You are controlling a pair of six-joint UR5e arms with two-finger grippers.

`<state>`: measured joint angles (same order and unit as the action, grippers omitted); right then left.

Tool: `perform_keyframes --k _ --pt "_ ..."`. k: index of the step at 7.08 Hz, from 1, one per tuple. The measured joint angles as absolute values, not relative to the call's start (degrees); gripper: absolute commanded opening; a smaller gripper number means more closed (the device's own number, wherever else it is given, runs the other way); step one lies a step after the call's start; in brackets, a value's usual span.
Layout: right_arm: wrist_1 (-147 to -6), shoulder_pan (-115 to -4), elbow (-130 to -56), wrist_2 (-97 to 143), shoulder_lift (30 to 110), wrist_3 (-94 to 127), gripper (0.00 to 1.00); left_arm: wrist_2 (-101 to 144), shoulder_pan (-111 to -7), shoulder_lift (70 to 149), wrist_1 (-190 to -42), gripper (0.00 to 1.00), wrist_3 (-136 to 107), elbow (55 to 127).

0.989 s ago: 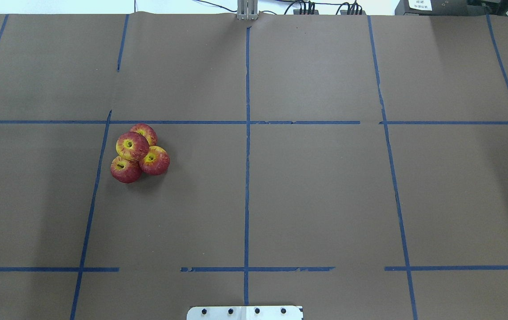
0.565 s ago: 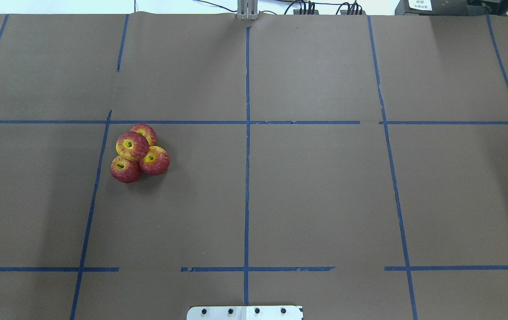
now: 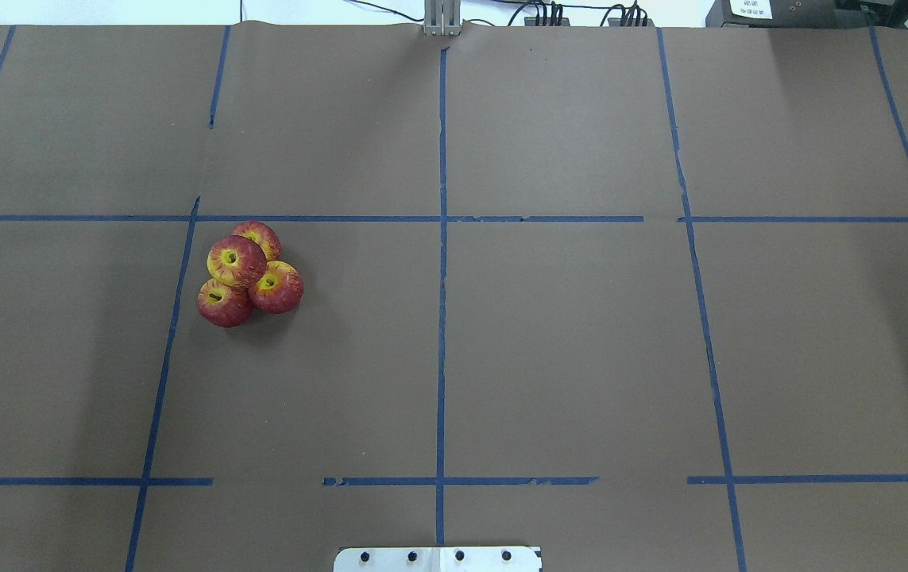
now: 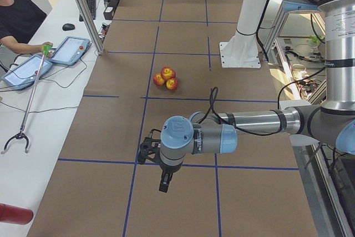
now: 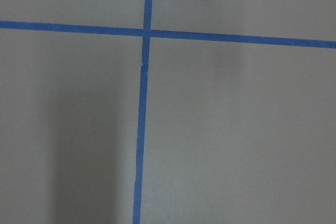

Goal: Stack apples

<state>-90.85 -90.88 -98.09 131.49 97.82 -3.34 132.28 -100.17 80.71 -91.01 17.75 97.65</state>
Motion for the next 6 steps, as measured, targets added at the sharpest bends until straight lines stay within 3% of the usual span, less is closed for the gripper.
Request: perform_keyframes --k 6 --pt "-90.86 -90.88 -98.09 131.48 97.82 -3.34 1.00 132.36 -100.13 81.71 -87.61 1.00 17.93 97.95"
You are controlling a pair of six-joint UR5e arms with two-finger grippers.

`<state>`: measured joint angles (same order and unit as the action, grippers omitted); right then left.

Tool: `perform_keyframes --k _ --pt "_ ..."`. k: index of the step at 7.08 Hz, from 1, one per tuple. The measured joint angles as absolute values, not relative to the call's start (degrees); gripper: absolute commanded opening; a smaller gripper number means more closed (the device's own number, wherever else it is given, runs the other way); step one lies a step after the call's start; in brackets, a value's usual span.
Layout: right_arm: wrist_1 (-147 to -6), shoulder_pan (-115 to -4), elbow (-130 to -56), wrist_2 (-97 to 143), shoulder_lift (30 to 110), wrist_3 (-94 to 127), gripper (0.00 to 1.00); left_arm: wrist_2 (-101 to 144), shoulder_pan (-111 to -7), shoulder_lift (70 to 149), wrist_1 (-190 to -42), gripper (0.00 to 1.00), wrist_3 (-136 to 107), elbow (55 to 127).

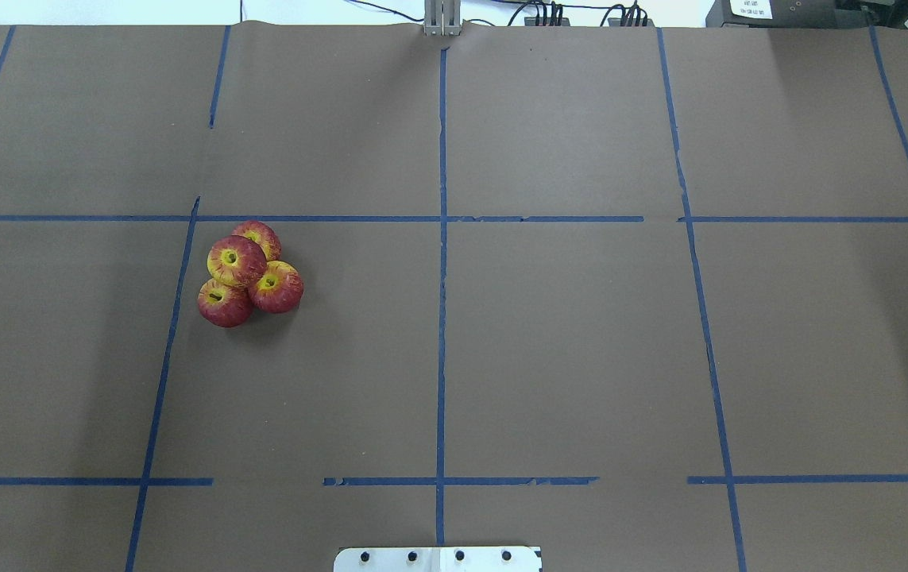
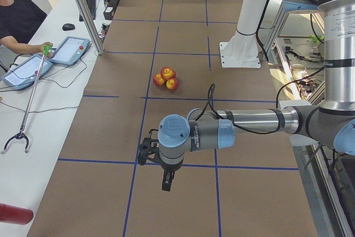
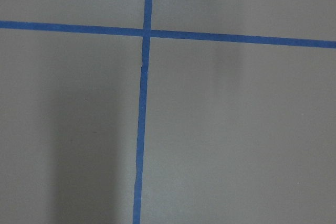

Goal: Stack apples

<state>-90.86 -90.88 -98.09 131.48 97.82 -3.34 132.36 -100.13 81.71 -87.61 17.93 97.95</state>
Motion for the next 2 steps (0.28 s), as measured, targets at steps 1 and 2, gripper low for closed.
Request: perform_keyframes --k 1,2 --pt "-90.84 -90.88 -98.09 131.48 97.82 -3.34 1.00 132.37 -100.11 82.40 -87.57 1.00 17.93 97.73" --pt "-90.86 -90.88 -98.09 131.48 97.82 -3.34 1.00 132.36 -100.11 82.78 -87.52 1.00 17.93 97.93"
